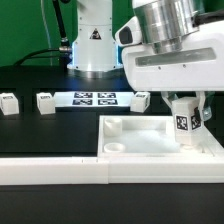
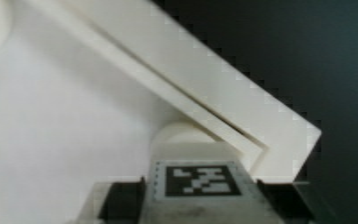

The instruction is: Assemble square table

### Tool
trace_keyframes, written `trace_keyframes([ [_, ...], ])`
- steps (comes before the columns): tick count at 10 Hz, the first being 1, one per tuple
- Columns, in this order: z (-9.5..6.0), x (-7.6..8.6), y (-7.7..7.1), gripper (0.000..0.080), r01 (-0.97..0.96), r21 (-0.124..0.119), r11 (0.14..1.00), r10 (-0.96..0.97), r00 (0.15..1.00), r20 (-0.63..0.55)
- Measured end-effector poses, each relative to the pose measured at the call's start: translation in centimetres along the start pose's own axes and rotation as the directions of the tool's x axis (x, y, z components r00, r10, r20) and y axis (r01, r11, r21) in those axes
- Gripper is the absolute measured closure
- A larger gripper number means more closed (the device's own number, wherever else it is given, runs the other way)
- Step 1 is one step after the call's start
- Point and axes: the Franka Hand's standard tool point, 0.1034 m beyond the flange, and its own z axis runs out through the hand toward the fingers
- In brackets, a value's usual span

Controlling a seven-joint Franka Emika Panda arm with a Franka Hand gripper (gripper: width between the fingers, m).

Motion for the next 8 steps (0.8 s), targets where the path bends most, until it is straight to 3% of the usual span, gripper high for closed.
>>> trace_keyframes([
  [2, 0.1, -0.2, -0.5, 0.0506, -0.192, 0.013, 0.981, 0.192, 0.981, 0.018],
  [5, 0.2, -0.2, -0.4, 0.0506, -0.147, 0.012, 0.989, 0.147, 0.989, 0.016],
  [6, 0.1, -0.8, -0.2, 0.0322, -0.022, -0.026, 0.999, 0.022, 1.000, 0.014],
  [7, -0.4, -1.4, -0.5, 0.0211, 0.208, -0.070, 0.976, -0.207, 0.978, 0.018],
  [8, -0.5, -1.8, -0.6, 0.0211, 0.408, -0.098, 0.908, -0.407, 0.913, 0.031],
])
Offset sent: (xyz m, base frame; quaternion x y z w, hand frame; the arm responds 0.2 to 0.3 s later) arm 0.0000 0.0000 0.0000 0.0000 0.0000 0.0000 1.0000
